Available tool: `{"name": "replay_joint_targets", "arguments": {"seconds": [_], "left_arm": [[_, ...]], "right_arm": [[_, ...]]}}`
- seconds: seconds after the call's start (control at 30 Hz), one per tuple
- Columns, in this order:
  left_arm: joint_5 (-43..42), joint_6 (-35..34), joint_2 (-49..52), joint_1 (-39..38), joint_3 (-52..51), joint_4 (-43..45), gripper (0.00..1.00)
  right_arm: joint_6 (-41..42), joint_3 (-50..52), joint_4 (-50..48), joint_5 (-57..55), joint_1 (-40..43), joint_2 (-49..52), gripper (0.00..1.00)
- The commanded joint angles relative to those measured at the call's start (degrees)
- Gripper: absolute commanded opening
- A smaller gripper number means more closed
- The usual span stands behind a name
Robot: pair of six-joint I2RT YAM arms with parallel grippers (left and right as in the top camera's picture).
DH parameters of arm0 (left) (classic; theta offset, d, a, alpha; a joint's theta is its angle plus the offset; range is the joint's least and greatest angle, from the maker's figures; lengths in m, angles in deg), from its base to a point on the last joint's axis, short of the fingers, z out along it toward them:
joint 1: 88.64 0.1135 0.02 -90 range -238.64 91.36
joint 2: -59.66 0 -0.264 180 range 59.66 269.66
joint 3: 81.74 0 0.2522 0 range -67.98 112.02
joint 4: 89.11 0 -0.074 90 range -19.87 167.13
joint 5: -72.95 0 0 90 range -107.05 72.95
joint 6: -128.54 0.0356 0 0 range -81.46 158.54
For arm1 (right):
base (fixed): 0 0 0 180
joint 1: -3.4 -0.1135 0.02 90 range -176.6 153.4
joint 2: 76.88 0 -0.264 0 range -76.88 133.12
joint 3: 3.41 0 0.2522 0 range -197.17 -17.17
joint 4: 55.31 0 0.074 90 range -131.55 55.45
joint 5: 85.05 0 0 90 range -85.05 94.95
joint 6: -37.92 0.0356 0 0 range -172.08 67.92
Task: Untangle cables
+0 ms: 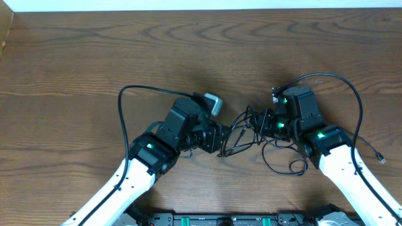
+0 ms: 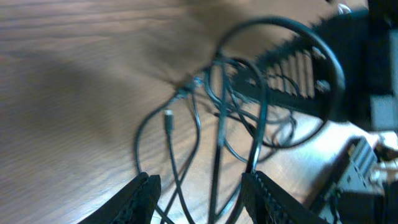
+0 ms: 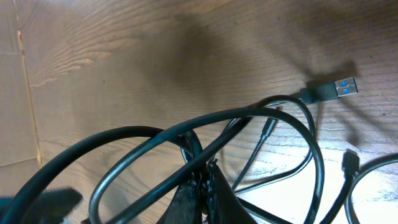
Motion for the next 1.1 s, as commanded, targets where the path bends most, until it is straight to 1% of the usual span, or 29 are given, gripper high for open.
{"name": "replay_joint_targets", "arguments": {"seconds": [0.0, 0.4, 0.47, 0.5, 0.63, 0.83, 0.9, 0.93, 1.07], "left_arm": [[-2.60, 4.55, 0.79, -1.81, 0.33, -0.72, 0.49], [-3.34, 4.46, 1.05, -2.47, 0.33, -0.74, 0.49], [-3.37, 2.75, 1.01, -2.29, 0.33, -0.70, 0.49], [-3.63, -0.24, 0.70, -2.25, 0.33, -0.79, 0.49], [-5.44, -0.13, 0.44, -2.25, 0.33, -0.90, 0.49], [0.92, 0.22, 3.52, -2.36, 0.33, -0.92, 0.48], [2.10, 0.22, 5.09, -2.36, 0.33, -0.85, 0.45], [2.05, 0.20, 6.03, -2.36, 0.33, -0.61, 0.45], [2.08, 0.20, 9.01, -2.36, 0.33, 0.22, 0.37]], "right_arm": [[-0.92, -0.50, -0.33, -0.46, 0.35, 0.22, 0.01], [-0.92, -0.50, -0.31, -0.48, 0.35, 0.22, 0.01], [-0.92, -0.50, -0.31, -0.48, 0.35, 0.22, 0.01], [-0.92, -0.50, -0.31, -0.48, 0.35, 0.22, 0.01], [-0.90, -0.50, -0.35, -0.46, 0.35, 0.22, 0.01], [-0.90, -0.50, -0.35, 0.96, 0.35, 0.22, 0.01], [-0.90, -0.50, -0.35, 1.55, 0.35, 0.22, 0.01], [-0.92, -0.50, -0.35, 1.99, 0.35, 0.22, 0.01], [-0.92, -0.50, -0.35, 2.12, 0.35, 0.22, 0.01]]}}
